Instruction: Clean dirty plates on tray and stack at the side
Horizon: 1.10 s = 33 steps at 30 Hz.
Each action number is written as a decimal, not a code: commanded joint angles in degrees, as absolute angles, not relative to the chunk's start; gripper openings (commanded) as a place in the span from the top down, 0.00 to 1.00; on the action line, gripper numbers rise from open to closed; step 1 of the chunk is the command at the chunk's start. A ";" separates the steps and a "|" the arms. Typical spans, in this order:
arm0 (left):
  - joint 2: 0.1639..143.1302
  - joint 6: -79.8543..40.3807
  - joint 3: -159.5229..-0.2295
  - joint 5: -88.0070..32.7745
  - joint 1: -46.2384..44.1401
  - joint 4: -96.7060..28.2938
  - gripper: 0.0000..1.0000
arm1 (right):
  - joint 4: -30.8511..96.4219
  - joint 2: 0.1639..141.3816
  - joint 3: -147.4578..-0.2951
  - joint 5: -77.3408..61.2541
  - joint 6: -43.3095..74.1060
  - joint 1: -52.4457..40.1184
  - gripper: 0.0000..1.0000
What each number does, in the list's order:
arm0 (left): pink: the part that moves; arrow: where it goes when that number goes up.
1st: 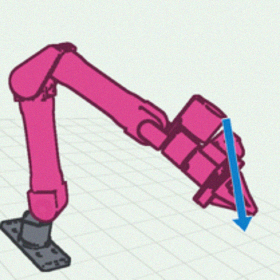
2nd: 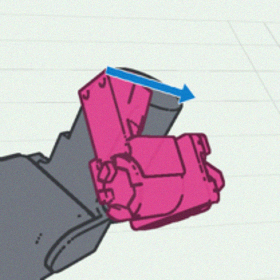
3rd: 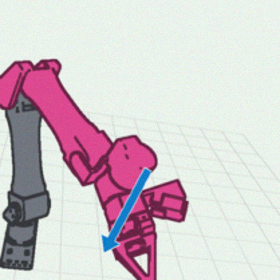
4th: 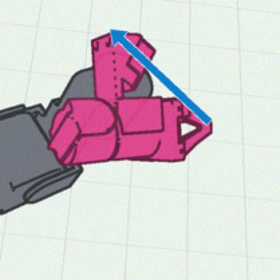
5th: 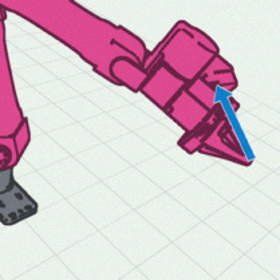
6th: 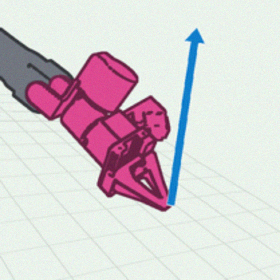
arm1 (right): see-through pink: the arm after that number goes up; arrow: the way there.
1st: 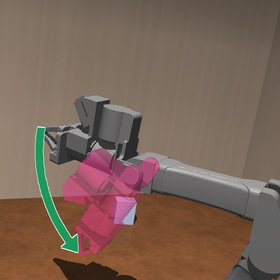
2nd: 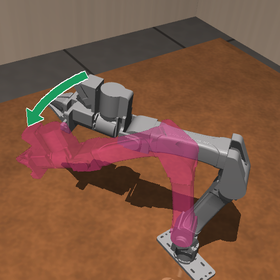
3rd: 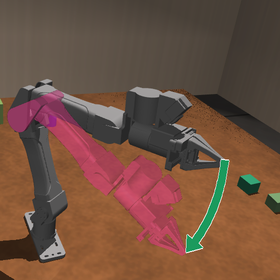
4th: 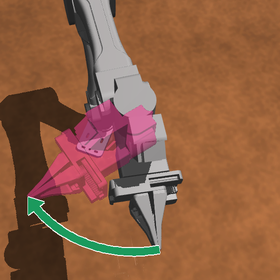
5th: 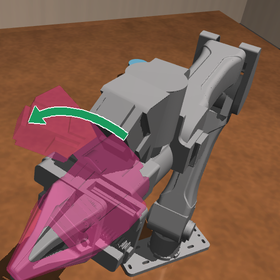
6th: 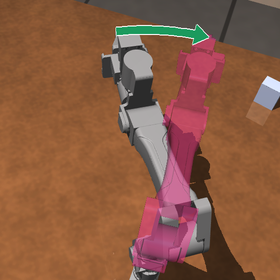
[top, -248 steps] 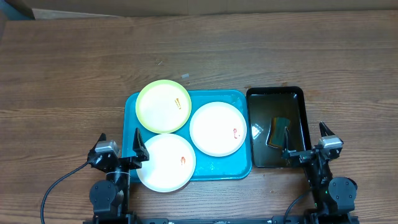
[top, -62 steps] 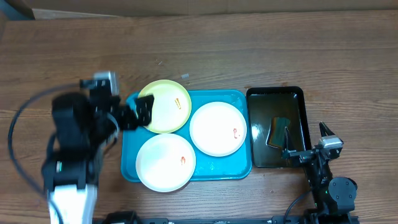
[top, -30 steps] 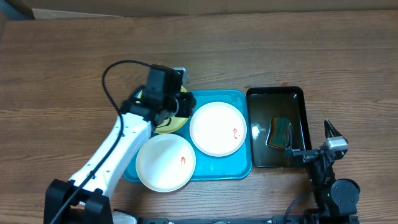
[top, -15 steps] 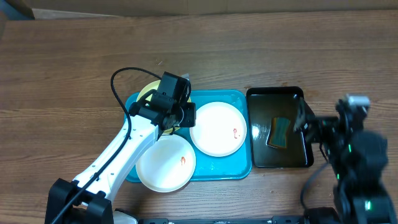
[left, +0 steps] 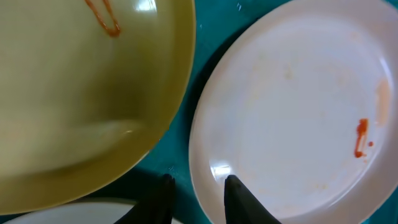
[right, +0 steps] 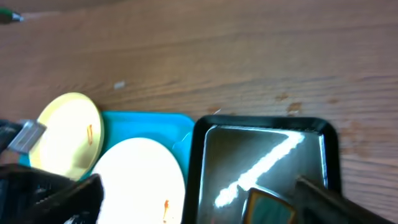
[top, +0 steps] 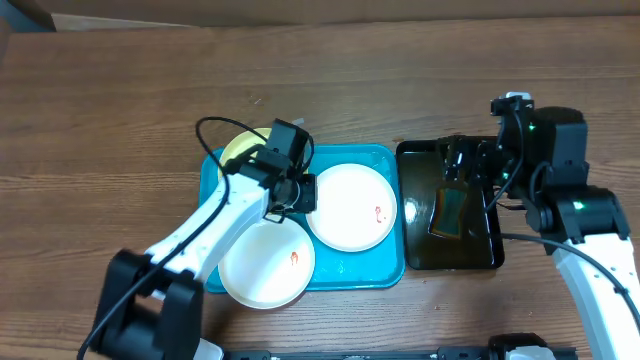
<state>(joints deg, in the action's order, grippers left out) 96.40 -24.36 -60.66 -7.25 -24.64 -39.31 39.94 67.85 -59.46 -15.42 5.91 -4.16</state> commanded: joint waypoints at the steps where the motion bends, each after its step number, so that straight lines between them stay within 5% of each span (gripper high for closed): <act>1: 99.18 -25.54 -61.54 -8.58 -25.78 -38.72 0.71 | 40.84 69.65 -60.80 -15.99 6.15 -3.99 0.15; 3: 99.70 -25.54 -61.54 -8.62 -25.91 -38.48 0.72 | 41.78 71.13 -60.71 -13.10 8.29 -3.99 0.22; 27: 99.70 -25.54 -61.56 -8.58 -25.91 -38.30 0.61 | 46.89 101.19 -60.03 -7.07 16.80 -5.26 0.29; 33: 99.70 -25.54 -61.56 -8.58 -25.91 -38.11 0.60 | 46.65 101.60 -60.05 -7.07 16.80 -5.45 0.57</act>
